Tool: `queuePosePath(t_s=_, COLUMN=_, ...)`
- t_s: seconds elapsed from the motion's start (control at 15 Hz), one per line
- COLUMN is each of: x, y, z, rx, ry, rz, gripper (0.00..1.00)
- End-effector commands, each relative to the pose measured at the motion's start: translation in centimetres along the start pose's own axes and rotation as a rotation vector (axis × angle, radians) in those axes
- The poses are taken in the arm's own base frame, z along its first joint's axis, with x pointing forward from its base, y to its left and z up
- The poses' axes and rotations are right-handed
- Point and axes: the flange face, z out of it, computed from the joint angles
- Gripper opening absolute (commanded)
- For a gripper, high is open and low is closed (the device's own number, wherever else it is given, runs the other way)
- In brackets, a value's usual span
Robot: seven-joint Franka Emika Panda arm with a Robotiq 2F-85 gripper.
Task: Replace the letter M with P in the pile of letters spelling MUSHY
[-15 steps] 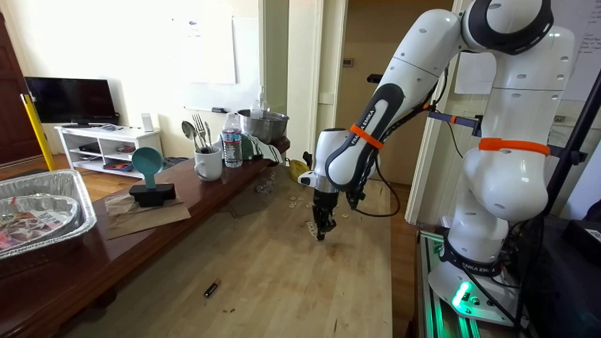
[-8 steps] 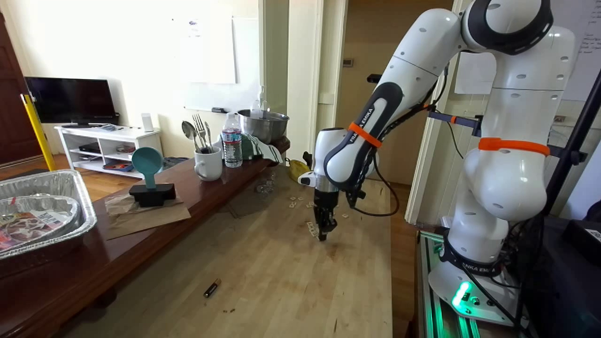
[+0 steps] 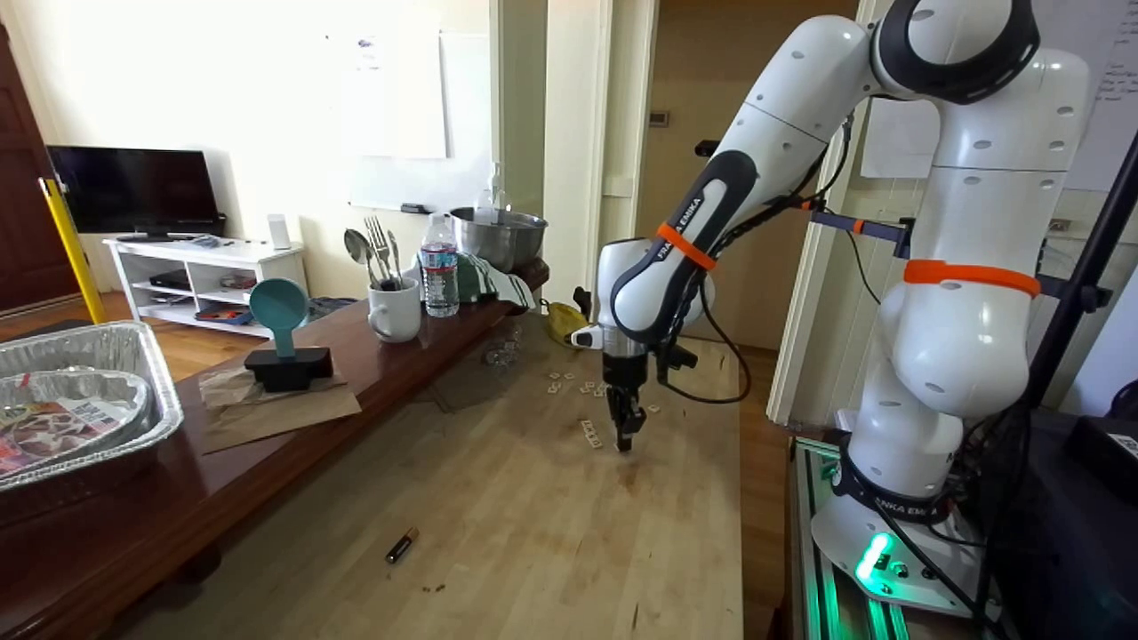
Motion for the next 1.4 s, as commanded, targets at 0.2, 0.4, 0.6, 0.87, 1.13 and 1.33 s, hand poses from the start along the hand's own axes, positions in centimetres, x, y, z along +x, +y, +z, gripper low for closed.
queuePosePath(t_s=0.2, x=-3.0, y=4.0, z=0.2, rx=-0.145, ry=-0.001, rz=0.114, gripper=0.0)
queuePosePath(t_s=0.4, x=-4.5, y=6.0, z=-0.1, rx=-0.181, ry=-0.02, rz=0.189, gripper=0.0)
queuePosePath(t_s=0.6, x=-5.6, y=7.4, z=-0.9, rx=-0.207, ry=-0.037, rz=0.252, gripper=0.0)
queuePosePath(t_s=0.87, x=-5.5, y=8.0, z=-3.5, rx=-0.237, ry=0.018, rz=0.304, gripper=0.0)
queuePosePath(t_s=1.13, x=-4.0, y=8.8, z=-6.3, rx=-0.275, ry=0.106, rz=0.345, gripper=0.0)
queuePosePath(t_s=1.33, x=-3.3, y=9.8, z=-6.7, rx=-0.285, ry=0.147, rz=0.386, gripper=0.0)
